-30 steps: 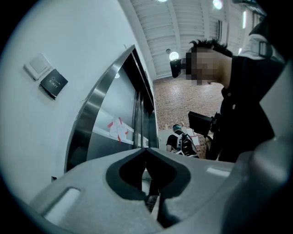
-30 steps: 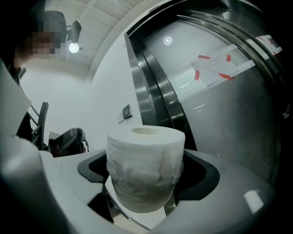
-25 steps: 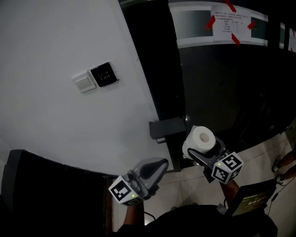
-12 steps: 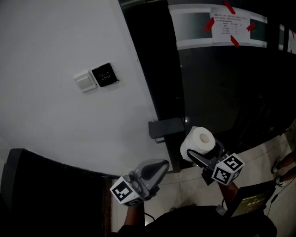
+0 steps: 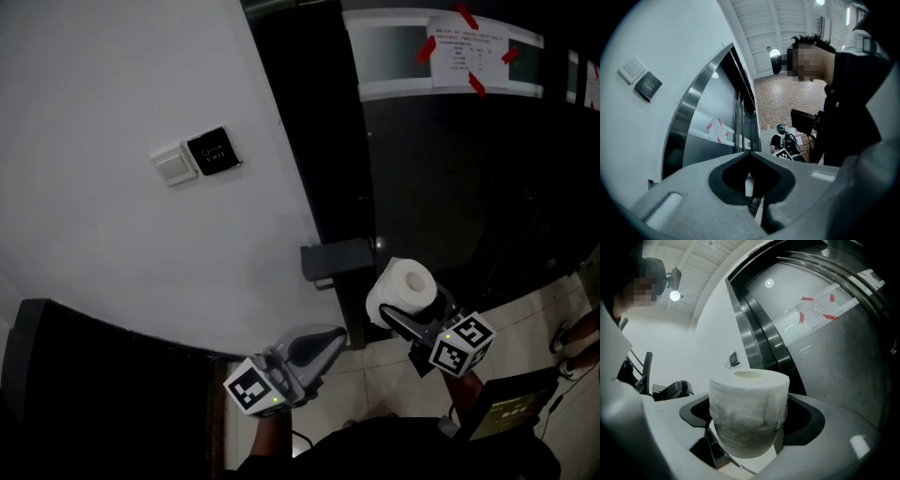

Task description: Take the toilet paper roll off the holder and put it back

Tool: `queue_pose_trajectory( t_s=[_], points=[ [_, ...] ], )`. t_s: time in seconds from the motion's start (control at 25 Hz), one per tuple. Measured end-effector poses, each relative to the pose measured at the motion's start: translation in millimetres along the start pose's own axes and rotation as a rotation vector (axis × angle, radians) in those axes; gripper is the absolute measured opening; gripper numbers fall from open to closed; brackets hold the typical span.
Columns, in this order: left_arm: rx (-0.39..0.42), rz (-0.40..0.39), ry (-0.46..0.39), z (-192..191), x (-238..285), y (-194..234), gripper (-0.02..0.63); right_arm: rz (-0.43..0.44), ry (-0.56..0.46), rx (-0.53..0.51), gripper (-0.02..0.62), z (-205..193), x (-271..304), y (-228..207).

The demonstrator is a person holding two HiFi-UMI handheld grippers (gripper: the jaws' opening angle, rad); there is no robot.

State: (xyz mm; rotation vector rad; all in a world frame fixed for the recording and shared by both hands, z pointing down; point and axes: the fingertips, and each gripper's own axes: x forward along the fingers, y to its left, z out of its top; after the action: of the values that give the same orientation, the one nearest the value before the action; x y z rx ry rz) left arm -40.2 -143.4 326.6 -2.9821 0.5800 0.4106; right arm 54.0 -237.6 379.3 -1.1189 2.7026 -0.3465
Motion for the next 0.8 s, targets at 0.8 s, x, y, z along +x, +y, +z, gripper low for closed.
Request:
queue_pose_trajectory(
  t_s=[0.8],
  points=[
    [-0.047, 0.008, -0.029, 1.5, 1.7, 5.8, -0.003, 0.061, -0.188, 0.343, 0.442, 8.8, -18.5, -12.9]
  ],
)
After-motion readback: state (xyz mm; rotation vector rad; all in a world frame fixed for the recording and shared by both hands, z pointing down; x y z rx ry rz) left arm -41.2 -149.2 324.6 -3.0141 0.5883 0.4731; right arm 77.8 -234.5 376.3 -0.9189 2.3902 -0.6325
